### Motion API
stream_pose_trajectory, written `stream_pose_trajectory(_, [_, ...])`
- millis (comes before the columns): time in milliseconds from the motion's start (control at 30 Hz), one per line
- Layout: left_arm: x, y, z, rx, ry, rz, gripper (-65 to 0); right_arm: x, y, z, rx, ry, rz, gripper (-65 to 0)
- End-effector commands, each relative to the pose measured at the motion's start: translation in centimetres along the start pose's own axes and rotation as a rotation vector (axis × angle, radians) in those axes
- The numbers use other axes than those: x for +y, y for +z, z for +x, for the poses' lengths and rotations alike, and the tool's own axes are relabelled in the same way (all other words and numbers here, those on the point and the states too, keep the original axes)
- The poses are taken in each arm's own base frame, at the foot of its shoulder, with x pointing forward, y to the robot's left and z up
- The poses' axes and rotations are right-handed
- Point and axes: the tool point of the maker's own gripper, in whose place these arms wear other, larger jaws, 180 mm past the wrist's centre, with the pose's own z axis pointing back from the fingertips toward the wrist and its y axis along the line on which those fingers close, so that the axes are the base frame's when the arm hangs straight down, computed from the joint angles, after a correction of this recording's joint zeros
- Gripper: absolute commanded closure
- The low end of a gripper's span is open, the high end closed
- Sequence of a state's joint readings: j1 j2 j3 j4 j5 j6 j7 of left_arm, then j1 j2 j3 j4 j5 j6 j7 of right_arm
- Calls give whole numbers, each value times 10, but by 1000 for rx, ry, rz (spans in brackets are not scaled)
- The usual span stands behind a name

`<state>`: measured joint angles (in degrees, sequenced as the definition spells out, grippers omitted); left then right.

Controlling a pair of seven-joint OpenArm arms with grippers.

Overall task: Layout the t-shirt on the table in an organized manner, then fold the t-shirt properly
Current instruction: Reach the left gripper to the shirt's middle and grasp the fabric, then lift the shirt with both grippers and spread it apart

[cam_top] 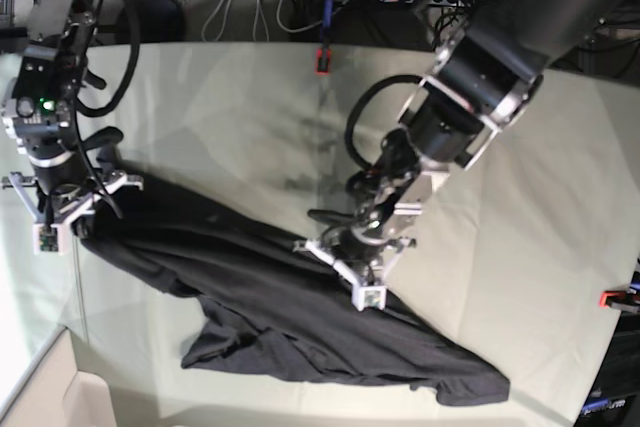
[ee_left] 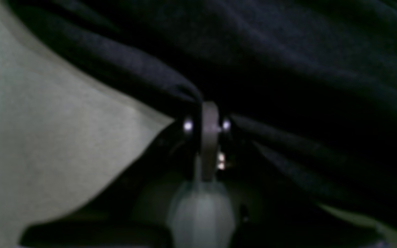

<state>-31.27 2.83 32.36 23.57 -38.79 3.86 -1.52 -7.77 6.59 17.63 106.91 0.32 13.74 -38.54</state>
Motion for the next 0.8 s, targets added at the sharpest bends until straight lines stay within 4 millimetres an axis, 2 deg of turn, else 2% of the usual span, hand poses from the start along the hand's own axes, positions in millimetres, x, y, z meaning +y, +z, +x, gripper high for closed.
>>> stream_pose_trajectory(0, [-1, 1, 17, -45, -1, -10, -2, -7, 2, 17, -56, 13, -15, 0])
stream_pose_trajectory(100, [11, 18, 7, -60, 2, -32, -2, -7, 2, 17, -58, 13, -15, 0])
stream_pose_trajectory(133, [16, 27, 9, -74, 14, -38, -2, -7, 2, 17, -58, 13, -15, 0])
stream_pose_trajectory(167, [27, 36, 8, -83, 34, -18, -1, -7, 2, 17, -58, 13, -15, 0])
stream_pose_trajectory(267, [65, 78, 16, -144, 105, 52, -1, -7, 3, 14, -50, 15, -16, 0])
stream_pose_trajectory(367, [82, 123, 26, -210, 144, 54, -1, -5, 5, 8, -39, 13, -12, 0])
stream_pose_trajectory(500, [87, 187, 34, -286, 185, 42, -1, -4, 16, 0, -29, 29, -10, 0])
stream_pose_trajectory(633, [93, 251, 31, -334, 225, 73, -1, 1, 32, -11, -11, 40, -3, 0])
stream_pose_trajectory(700, [95, 276, 24, -333, 232, 91, -1, 2, 40, -19, 3, 39, -2, 0])
stream_pose_trajectory(767, [97, 289, 12, -307, 243, 106, -1, -5, 46, -29, 27, 35, -22, 0])
